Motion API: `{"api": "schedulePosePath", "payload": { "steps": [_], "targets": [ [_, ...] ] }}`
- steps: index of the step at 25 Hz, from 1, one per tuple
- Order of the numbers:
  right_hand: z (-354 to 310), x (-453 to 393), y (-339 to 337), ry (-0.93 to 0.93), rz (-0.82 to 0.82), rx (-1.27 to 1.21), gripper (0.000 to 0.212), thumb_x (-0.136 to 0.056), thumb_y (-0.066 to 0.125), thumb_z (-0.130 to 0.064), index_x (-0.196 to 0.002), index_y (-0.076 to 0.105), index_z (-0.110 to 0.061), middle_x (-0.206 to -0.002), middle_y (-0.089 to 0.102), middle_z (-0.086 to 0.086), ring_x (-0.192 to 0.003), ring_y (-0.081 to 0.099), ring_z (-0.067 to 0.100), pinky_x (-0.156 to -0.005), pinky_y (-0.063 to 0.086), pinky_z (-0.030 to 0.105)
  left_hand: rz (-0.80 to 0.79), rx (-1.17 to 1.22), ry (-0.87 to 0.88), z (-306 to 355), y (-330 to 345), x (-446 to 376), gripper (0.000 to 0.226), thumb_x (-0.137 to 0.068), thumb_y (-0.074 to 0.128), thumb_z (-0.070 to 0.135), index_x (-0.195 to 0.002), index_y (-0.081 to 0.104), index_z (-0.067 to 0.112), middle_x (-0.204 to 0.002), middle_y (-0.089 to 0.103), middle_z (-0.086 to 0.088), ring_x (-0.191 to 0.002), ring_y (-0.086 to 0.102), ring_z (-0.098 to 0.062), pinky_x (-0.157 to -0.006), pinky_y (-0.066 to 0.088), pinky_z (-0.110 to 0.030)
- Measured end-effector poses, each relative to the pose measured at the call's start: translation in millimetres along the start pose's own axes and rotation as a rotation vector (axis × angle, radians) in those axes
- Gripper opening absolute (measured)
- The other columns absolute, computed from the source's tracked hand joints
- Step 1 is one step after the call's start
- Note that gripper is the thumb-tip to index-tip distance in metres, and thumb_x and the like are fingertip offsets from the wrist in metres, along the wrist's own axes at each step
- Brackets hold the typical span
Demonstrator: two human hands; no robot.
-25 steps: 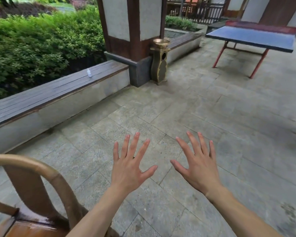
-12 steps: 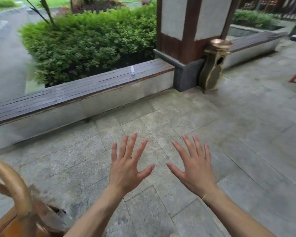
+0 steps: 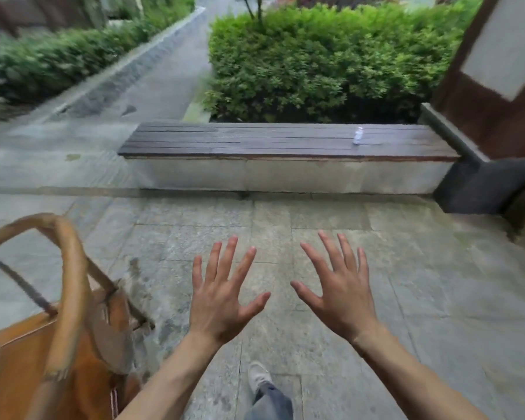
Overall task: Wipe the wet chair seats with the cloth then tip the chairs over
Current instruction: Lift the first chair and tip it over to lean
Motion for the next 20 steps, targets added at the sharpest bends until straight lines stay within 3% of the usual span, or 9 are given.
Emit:
{"api": "schedulePosePath", "payload": {
  "steps": [10, 16, 20],
  "targets": [
    [-60.6, -219.1, 98.1, -0.421, -0.083, -0.101, 0.068, -0.091, 0.038, -0.070, -0.147, 0.042, -0.033, -0.160, 0.034, 0.004, -0.150, 0.025, 0.033, -0.116, 0.025, 0.062, 0.101, -0.096, -0.380, -117.1, 25.4, -98.9, 0.078, -0.090, 0.038, 0.074, -0.157, 0.023, 0.035, -0.168, 0.014, -0.001, -0.155, 0.010, -0.027, -0.122, 0.009, -0.059],
    [-138.4, -278.7, 164.1, -0.730, -0.207, -0.269, 0.061, -0.094, 0.035, -0.067, -0.139, 0.050, -0.029, -0.149, 0.050, 0.002, -0.142, 0.041, 0.030, -0.113, 0.036, 0.054, 0.090, -0.216, -0.744, -166.0, 20.4, -67.8, 0.074, -0.092, 0.039, 0.072, -0.154, 0.031, 0.033, -0.163, 0.030, -0.002, -0.151, 0.024, -0.024, -0.120, 0.022, -0.056],
    [-188.7, -301.8, 196.9, -1.023, -0.289, -0.364, 0.054, -0.093, 0.040, -0.062, -0.130, 0.059, -0.027, -0.131, 0.063, -0.004, -0.129, 0.055, 0.025, -0.102, 0.046, 0.045, 0.086, -0.324, -1.041, -173.7, 20.5, -50.4, 0.067, -0.093, 0.037, 0.071, -0.146, 0.045, 0.030, -0.151, 0.047, 0.004, -0.142, 0.040, -0.017, -0.119, 0.028, -0.048]
  ]
}}
Point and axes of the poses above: each hand's wrist, its own x-axis away from the middle knuckle, its own y-axis out of the palm, z = x × y, the point moved 5 cm from there along -x, towards the middle knuckle
